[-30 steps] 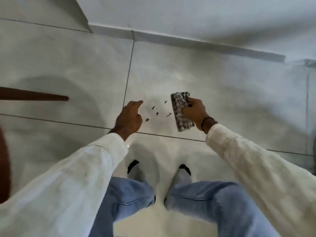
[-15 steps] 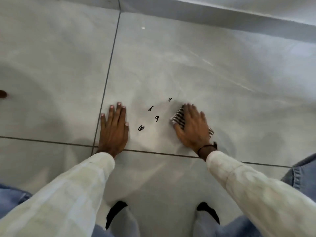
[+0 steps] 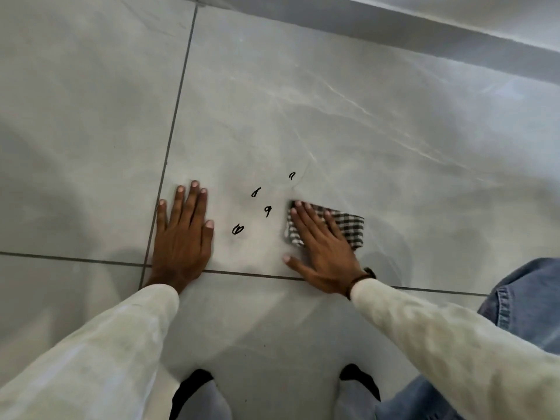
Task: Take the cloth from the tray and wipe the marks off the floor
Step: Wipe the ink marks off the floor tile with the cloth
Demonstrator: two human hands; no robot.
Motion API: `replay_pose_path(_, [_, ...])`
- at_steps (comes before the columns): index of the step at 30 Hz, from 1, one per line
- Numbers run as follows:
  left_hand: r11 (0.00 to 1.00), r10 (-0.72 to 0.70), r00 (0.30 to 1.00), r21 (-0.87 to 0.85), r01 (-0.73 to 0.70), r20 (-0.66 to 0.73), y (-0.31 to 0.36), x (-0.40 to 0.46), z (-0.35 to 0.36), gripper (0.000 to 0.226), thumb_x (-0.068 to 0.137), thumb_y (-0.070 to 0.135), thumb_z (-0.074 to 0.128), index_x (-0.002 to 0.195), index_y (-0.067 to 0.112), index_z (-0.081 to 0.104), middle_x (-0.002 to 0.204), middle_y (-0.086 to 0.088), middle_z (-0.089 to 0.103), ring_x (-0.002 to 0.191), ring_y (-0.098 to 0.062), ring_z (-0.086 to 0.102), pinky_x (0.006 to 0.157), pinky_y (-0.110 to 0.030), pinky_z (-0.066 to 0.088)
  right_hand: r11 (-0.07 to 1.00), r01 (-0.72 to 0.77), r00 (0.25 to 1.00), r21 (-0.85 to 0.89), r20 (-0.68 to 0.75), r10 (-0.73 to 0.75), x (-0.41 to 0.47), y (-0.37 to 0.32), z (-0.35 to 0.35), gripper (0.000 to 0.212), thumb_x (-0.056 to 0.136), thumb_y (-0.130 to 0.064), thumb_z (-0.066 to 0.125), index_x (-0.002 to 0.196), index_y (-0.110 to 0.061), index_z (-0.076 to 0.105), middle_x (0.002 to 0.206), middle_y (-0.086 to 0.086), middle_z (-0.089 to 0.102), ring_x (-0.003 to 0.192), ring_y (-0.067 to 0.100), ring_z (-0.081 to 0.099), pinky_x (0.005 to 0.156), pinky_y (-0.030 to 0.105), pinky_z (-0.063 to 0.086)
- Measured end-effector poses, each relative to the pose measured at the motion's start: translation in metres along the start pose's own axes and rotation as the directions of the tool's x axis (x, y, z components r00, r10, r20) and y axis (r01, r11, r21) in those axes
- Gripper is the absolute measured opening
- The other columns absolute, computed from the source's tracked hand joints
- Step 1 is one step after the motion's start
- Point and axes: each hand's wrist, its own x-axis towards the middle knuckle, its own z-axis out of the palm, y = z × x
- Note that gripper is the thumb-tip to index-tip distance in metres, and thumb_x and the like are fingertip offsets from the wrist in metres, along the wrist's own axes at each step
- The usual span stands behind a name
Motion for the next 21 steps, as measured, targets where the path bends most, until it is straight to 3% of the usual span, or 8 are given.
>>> replay_pose_path(2, [1.000, -0.005, 1.000, 0.010, 0.005, -0.008, 0.001, 0.000, 0.000, 0.066, 0.107, 0.032, 0.030, 0.170, 0.015, 0.019, 0.181, -0.006, 0.015, 0.168, -0.029, 0.015, 0.135, -0.059, 0.014, 1.000, 0.011, 1.000, -0.028, 0.000, -0.011, -0.009, 0.028, -0.003, 0.090, 0.098, -0.070, 0.037, 0.168, -0.018, 0.012, 0.178, 0.000, 0.008, 0.165, 0.017, 0.004, 0.131, 0.054, 0.014])
replay_pose_path(5, [1.000, -0.009, 1.000, 0.007, 0.009, -0.022, 0.002, 0.000, 0.001, 0.065, 0.108, 0.031, 0.031, 0.170, 0.015, 0.019, 0.181, -0.005, 0.016, 0.168, -0.028, 0.015, 0.135, -0.058, 0.013, 0.971, -0.238, 0.969, 0.013, -0.063, 0.238, 0.025, 0.037, -0.013, 0.091, 0.097, -0.072, 0.028, 0.168, -0.018, 0.010, 0.178, 0.000, 0.006, 0.165, 0.017, 0.003, 0.134, 0.049, 0.006])
replay_pose_path(7, [1.000, -0.008, 1.000, 0.020, 0.009, -0.022, 0.002, 0.001, 0.001, 0.065, 0.108, 0.031, 0.031, 0.170, 0.016, 0.019, 0.181, -0.005, 0.015, 0.168, -0.028, 0.015, 0.135, -0.058, 0.013, 0.948, -0.307, 0.943, 0.085, -0.108, 0.315, 0.050, 0.012, -0.013, 0.091, 0.097, -0.071, 0.026, 0.168, -0.016, 0.011, 0.178, 0.001, 0.006, 0.165, 0.018, 0.003, 0.134, 0.047, 0.002])
replay_pose_path(12, [0.999, -0.013, 1.000, 0.043, 0.014, -0.024, 0.003, 0.000, -0.001, 0.065, 0.108, 0.032, 0.028, 0.170, 0.015, 0.018, 0.181, -0.005, 0.015, 0.168, -0.027, 0.015, 0.134, -0.059, 0.016, 0.990, 0.127, 0.992, -0.057, -0.015, -0.128, 0.013, 0.012, -0.006, 0.087, 0.100, -0.067, 0.039, 0.168, -0.019, 0.014, 0.178, -0.001, 0.009, 0.165, 0.015, 0.006, 0.132, 0.052, 0.014])
replay_pose_path(14, [0.999, -0.016, 0.999, 0.043, 0.017, -0.028, 0.002, 0.001, -0.001, 0.065, 0.109, 0.032, 0.028, 0.170, 0.015, 0.017, 0.181, -0.005, 0.015, 0.168, -0.027, 0.014, 0.134, -0.058, 0.016, 0.996, 0.054, 0.997, -0.075, -0.047, -0.058, 0.029, 0.039, -0.014, 0.086, 0.100, -0.068, 0.037, 0.168, -0.020, 0.016, 0.177, -0.001, 0.012, 0.164, 0.015, 0.009, 0.131, 0.052, 0.016])
replay_pose_path(17, [0.998, -0.009, 0.999, 0.059, 0.011, -0.036, 0.003, -0.001, 0.001, 0.065, 0.109, 0.031, 0.027, 0.171, 0.015, 0.015, 0.181, -0.005, 0.013, 0.169, -0.027, 0.012, 0.134, -0.058, 0.016, 0.982, -0.187, 0.974, 0.008, -0.129, 0.187, 0.083, 0.034, -0.024, 0.086, 0.099, -0.069, 0.032, 0.168, -0.020, 0.014, 0.178, -0.002, 0.011, 0.164, 0.014, 0.008, 0.133, 0.047, 0.007])
replay_pose_path(19, [0.998, -0.011, 0.999, 0.058, 0.013, -0.038, 0.003, 0.000, 0.000, 0.065, 0.109, 0.031, 0.027, 0.171, 0.015, 0.014, 0.181, -0.005, 0.012, 0.169, -0.026, 0.011, 0.134, -0.058, 0.016, 0.987, -0.161, 0.979, 0.013, -0.128, 0.161, 0.095, 0.012, -0.023, 0.087, 0.099, -0.068, 0.033, 0.168, -0.018, 0.015, 0.178, 0.000, 0.012, 0.165, 0.016, 0.009, 0.133, 0.047, 0.006])
replay_pose_path(21, [0.998, -0.015, 0.999, 0.054, 0.017, -0.034, 0.004, -0.001, -0.001, 0.065, 0.109, 0.031, 0.028, 0.171, 0.016, 0.014, 0.181, -0.004, 0.012, 0.169, -0.026, 0.011, 0.134, -0.058, 0.016, 0.998, 0.017, 0.997, -0.054, -0.073, -0.021, 0.073, 0.006, -0.017, 0.087, 0.100, -0.067, 0.036, 0.168, -0.018, 0.015, 0.178, 0.000, 0.012, 0.165, 0.016, 0.009, 0.133, 0.051, 0.010])
